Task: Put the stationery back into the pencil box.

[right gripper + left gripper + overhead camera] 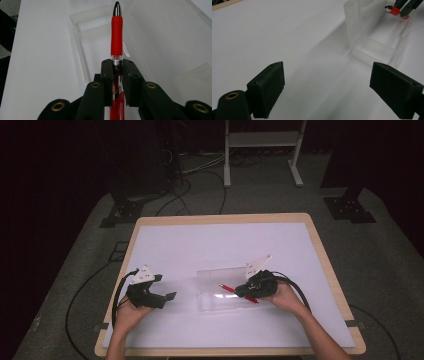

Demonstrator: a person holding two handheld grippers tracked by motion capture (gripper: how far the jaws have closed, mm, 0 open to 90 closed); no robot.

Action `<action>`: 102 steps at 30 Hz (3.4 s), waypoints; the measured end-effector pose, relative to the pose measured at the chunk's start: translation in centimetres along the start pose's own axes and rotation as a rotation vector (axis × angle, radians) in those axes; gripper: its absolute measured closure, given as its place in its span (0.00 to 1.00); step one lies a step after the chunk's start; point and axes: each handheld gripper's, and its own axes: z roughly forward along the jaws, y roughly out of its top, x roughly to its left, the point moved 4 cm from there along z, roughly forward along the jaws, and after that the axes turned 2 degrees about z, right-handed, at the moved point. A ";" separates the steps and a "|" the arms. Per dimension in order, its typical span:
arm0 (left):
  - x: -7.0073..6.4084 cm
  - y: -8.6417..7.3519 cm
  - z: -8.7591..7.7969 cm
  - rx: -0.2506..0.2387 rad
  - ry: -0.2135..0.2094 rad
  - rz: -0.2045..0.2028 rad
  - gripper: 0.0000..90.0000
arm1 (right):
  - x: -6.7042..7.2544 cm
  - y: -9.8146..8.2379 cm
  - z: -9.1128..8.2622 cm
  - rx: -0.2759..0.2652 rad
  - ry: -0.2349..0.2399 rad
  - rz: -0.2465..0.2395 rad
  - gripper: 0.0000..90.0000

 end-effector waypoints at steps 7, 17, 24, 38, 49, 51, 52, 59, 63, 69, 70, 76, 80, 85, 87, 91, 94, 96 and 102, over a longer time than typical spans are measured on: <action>0.0 0.0 -0.1 0.001 0.000 -0.002 0.13 | 0.1 -0.1 0.5 0.007 0.008 0.009 0.87; 0.0 -0.1 -0.1 0.000 0.001 -0.001 0.13 | 0.3 -0.5 0.7 0.009 0.013 0.013 0.87; 0.0 0.0 -0.1 0.001 0.000 0.000 0.13 | 0.3 -0.6 1.0 0.017 0.018 0.017 0.87; 0.1 0.0 0.0 -0.001 -0.007 -0.007 0.13 | 0.2 -1.2 1.6 0.043 0.024 0.033 0.87; 0.2 0.0 -0.1 -0.006 -0.002 -0.012 0.13 | 0.0 -1.4 1.9 0.047 0.030 0.049 0.87; 0.3 -0.1 0.0 -0.002 -0.003 -0.011 0.13 | -0.1 -1.5 1.9 0.047 0.030 0.050 0.86; 0.2 -0.1 0.0 -0.003 -0.004 -0.011 0.13 | -0.1 -1.4 1.8 0.042 0.031 0.054 0.83; 0.2 -0.1 0.0 0.002 -0.010 -0.007 0.13 | -0.4 -1.2 0.8 -0.006 0.019 0.094 0.71; 0.3 -0.3 0.0 0.003 -0.007 -0.014 0.13 | -0.5 -1.3 0.2 -0.049 0.033 0.125 0.66; 0.3 -0.3 -0.2 -0.002 -0.005 -0.015 0.13 | -0.6 -1.5 -1.0 -0.067 0.003 0.138 0.65; 0.3 -0.3 -0.2 -0.002 -0.002 -0.014 0.13 | -0.7 -1.5 -1.2 -0.072 0.001 0.139 0.65; 0.4 -0.3 -0.4 -0.006 0.003 -0.017 0.13 | -0.9 -2.0 -2.1 -0.069 -0.023 0.149 0.62; 0.4 -0.3 -0.4 -0.007 0.003 -0.016 0.13 | -1.0 -2.3 -2.7 -0.071 -0.039 0.152 0.60; 0.3 -0.3 -0.3 -0.006 0.001 -0.015 0.13 | -1.1 -2.6 -3.3 -0.079 -0.060 0.159 0.58; 0.3 -0.3 -0.3 -0.007 -0.003 -0.017 0.13 | -1.1 -2.7 -3.5 -0.079 -0.073 0.164 0.56; 0.3 -0.3 -0.3 -0.008 -0.002 -0.018 0.13 | -1.2 -2.8 -3.9 -0.081 -0.084 0.166 0.54; 0.3 -0.3 -0.2 -0.004 -0.001 -0.016 0.13 | -1.3 -2.9 -4.1 -0.081 -0.090 0.168 0.53; 0.3 -0.4 -0.2 -0.003 -0.001 -0.017 0.13 | -1.2 -3.0 -4.2 -0.078 -0.091 0.172 0.53; 0.3 -0.4 -0.2 -0.004 -0.001 -0.014 0.13 | -1.0 -4.0 -4.9 -0.084 -0.108 0.182 0.52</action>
